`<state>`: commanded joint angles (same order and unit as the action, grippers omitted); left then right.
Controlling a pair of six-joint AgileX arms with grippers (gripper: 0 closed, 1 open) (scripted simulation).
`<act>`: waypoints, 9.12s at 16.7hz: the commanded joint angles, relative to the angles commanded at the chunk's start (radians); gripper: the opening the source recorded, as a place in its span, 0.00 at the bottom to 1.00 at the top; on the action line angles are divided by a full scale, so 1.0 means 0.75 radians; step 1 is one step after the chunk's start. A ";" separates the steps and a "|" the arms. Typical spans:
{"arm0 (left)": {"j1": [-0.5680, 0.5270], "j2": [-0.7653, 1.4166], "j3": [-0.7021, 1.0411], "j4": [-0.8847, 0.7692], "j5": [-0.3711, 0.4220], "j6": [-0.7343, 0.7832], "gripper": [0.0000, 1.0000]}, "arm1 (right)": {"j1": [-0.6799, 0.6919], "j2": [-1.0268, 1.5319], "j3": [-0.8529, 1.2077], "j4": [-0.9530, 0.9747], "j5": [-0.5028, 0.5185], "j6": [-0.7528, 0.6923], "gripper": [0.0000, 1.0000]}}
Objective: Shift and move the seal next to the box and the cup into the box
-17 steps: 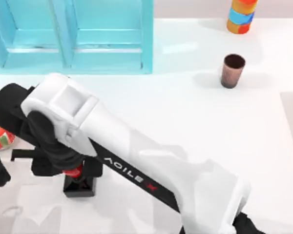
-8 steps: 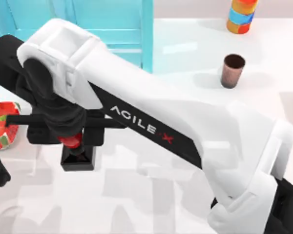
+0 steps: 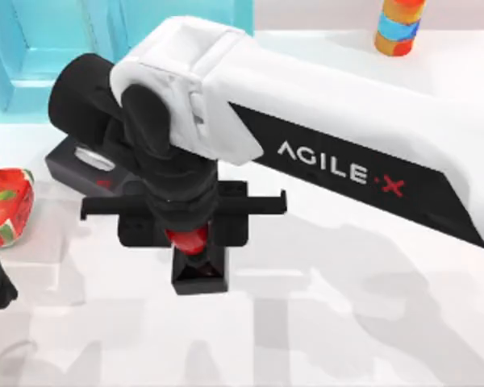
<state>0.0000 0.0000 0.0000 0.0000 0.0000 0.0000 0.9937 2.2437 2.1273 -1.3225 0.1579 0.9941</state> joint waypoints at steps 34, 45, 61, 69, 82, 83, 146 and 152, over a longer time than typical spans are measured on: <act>0.000 0.000 0.000 0.000 0.000 0.000 1.00 | -0.998 -1.599 -1.563 0.127 -0.325 -0.975 0.00; 0.000 0.000 0.000 0.000 0.000 0.000 1.00 | -0.965 -1.554 -1.872 0.487 -0.316 -0.942 0.00; 0.000 0.000 0.000 0.000 0.000 0.000 1.00 | -0.963 -1.551 -1.879 0.494 -0.316 -0.940 0.90; 0.000 0.000 0.000 0.000 0.000 0.000 1.00 | -0.963 -1.551 -1.879 0.494 -0.316 -0.940 1.00; 0.000 0.000 0.000 0.000 0.000 0.000 1.00 | -0.975 -1.513 -1.359 0.011 -0.319 -0.950 1.00; 0.000 0.000 0.000 0.000 0.000 0.000 1.00 | -0.976 -1.513 -1.336 -0.012 -0.319 -0.951 1.00; 0.000 0.000 0.000 0.000 0.000 0.000 1.00 | -1.036 0.421 0.249 0.254 -0.138 -1.009 0.00; 0.000 0.000 0.000 0.000 0.000 0.000 1.00 | -1.031 0.419 0.249 0.254 -0.139 -1.007 0.00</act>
<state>0.0000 0.0000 0.0000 0.0000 0.0000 0.0000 0.2204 2.5583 2.3140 -1.1322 0.0540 0.2385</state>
